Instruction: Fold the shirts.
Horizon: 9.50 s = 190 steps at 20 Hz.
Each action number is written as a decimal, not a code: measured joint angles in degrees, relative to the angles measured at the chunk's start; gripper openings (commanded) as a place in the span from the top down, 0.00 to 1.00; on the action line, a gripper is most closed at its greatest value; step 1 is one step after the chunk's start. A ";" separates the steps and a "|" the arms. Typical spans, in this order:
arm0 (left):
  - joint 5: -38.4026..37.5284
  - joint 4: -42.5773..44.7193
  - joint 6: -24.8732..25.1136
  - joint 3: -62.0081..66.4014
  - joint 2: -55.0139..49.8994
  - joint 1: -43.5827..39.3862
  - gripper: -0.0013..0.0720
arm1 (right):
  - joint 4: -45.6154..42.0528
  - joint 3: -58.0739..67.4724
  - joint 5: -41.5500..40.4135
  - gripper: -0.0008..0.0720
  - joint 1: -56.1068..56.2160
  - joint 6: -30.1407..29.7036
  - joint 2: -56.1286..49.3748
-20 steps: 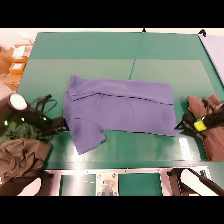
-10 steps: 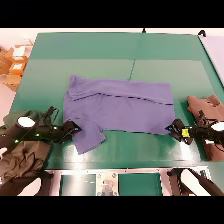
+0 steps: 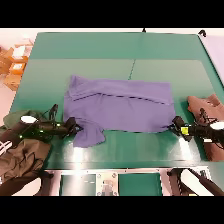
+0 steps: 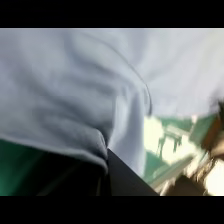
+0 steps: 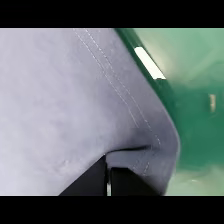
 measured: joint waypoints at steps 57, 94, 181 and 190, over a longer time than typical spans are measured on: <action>-11.91 8.44 -7.04 71.82 -36.92 -5.77 0.95 | 7.19 76.94 37.24 0.97 5.03 -16.09 -59.36; -38.23 62.31 -18.03 87.12 -32.41 -8.63 0.95 | 25.66 84.78 20.48 0.81 49.94 -7.45 -43.93; -36.30 51.12 -23.28 59.21 -9.62 -18.56 0.95 | -11.76 30.38 27.47 0.97 7.93 2.54 -0.35; -27.10 50.84 -33.16 26.93 13.38 -24.04 0.95 | -8.07 14.14 20.96 0.97 25.44 1.70 11.47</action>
